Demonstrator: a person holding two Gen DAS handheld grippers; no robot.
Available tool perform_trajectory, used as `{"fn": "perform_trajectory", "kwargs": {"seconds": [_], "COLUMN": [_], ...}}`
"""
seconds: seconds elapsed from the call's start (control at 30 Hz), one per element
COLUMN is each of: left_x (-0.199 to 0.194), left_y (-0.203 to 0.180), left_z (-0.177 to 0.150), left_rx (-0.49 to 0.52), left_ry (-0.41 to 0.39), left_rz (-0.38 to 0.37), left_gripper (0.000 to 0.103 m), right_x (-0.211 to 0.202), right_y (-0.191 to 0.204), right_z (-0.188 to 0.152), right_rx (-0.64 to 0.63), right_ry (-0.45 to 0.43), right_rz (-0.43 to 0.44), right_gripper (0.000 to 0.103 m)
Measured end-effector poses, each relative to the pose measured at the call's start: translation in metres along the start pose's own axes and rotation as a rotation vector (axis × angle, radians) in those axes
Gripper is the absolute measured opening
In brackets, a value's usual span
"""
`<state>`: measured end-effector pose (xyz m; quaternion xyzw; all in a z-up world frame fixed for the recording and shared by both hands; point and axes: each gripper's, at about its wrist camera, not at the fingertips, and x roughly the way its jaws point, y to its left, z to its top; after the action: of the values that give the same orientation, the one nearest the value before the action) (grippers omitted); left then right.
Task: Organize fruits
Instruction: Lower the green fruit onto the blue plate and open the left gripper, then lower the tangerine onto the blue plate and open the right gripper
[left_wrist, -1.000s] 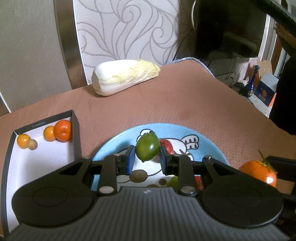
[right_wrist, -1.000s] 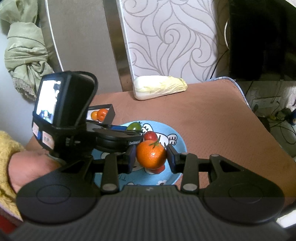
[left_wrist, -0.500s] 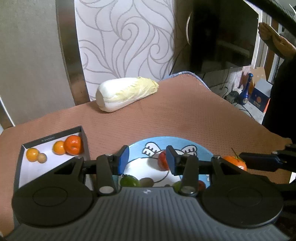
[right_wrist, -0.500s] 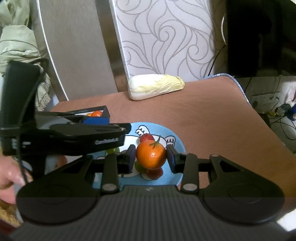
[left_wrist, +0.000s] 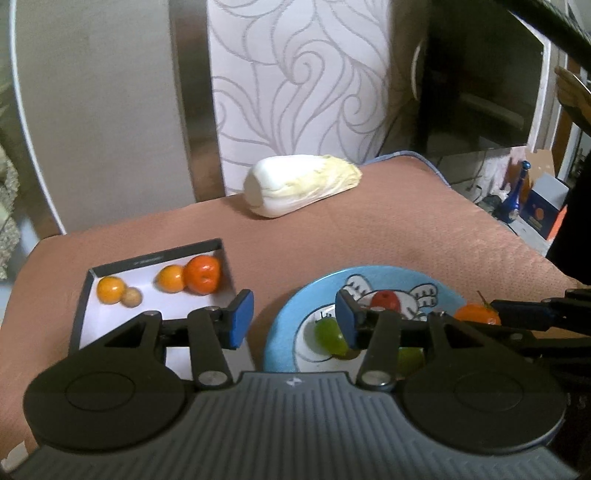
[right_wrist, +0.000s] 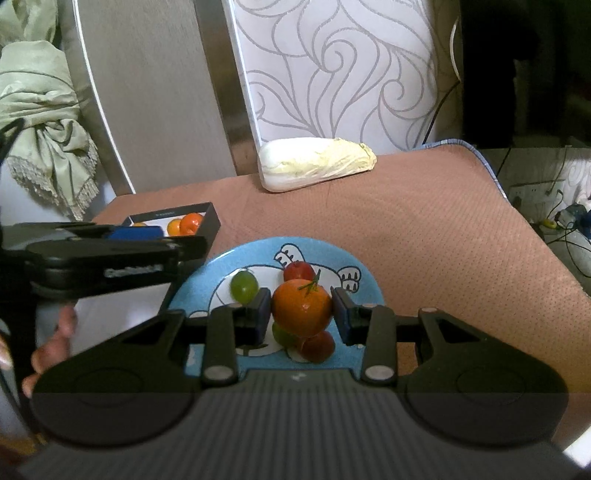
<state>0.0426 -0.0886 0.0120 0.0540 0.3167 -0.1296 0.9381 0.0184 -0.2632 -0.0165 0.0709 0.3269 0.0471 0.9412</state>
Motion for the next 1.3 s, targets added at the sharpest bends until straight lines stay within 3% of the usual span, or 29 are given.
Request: {"fn": "perform_trajectory", "kwargs": {"seconds": [0.57,1.3], "left_x": [-0.004,-0.005], "left_y": [0.022,0.036], "left_z": [-0.009,-0.017], "left_rx": [-0.039,-0.091], "left_ry": [0.017,0.041], "left_rz": [0.049,0.09], "left_gripper": [0.055,0.057], "right_x": [0.023,0.038], "right_y": [0.017,0.009], "right_z": [0.001,-0.004], "right_rx": [-0.05,-0.042], "right_ry": [0.029,0.061], "right_rz": [0.046,0.022], "right_gripper": [0.039,0.039]}}
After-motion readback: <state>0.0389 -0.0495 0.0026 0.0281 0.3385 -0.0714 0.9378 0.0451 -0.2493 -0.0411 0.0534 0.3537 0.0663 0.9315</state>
